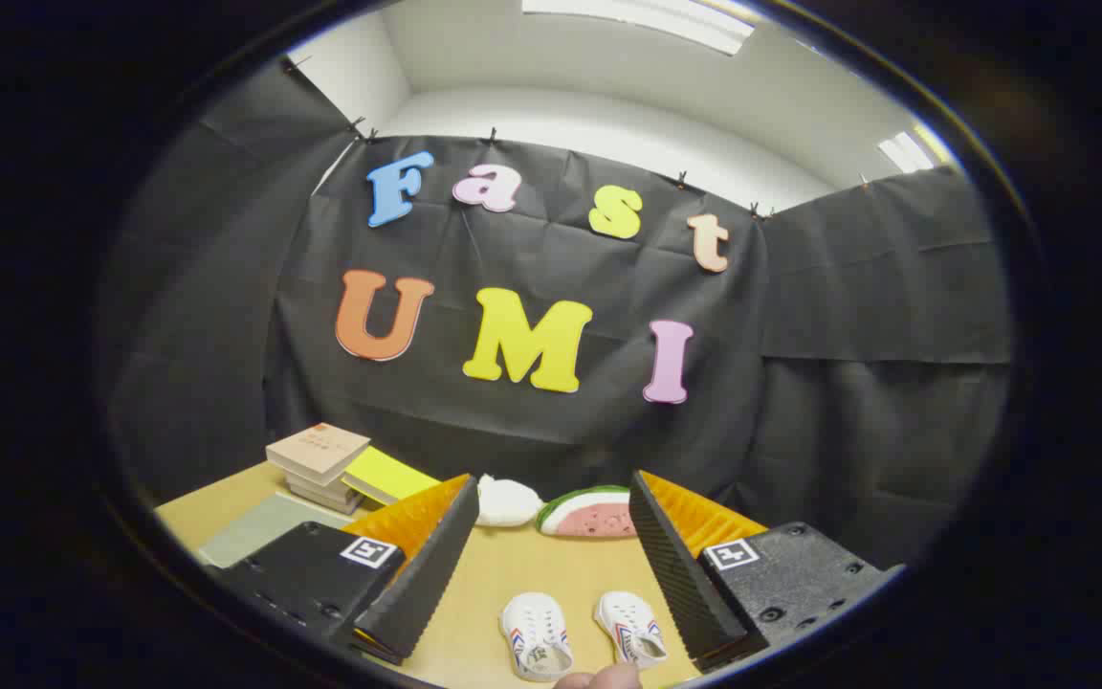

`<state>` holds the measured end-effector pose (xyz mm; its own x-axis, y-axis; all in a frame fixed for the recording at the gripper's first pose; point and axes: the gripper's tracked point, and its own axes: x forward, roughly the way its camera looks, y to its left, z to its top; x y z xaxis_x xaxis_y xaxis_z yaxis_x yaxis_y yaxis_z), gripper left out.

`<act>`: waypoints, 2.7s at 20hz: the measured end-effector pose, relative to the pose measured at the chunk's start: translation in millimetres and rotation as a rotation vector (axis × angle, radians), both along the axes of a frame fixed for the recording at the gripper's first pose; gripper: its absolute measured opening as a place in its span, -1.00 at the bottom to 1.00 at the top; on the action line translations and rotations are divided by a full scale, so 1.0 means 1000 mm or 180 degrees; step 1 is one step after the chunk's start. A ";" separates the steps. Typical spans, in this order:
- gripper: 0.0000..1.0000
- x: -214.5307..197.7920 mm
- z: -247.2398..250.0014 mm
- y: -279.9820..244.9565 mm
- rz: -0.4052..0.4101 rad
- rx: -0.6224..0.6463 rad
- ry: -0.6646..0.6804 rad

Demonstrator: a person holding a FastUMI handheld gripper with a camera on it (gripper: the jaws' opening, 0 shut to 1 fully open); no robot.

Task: Open the storage box then place both shoes into the box .Put the left shoe in first, then the right shoe, with the right side of both shoes facing outward in a uniform manner.

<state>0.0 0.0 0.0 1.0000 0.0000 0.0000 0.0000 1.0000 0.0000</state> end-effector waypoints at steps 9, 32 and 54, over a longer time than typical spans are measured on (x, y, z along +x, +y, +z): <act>1.00 0.008 -0.003 0.003 0.0061 0.0144 0.0030; 1.00 0.019 -0.009 -0.014 0.0579 0.0134 0.0229; 1.00 0.012 -0.184 0.093 0.3230 0.1209 0.1999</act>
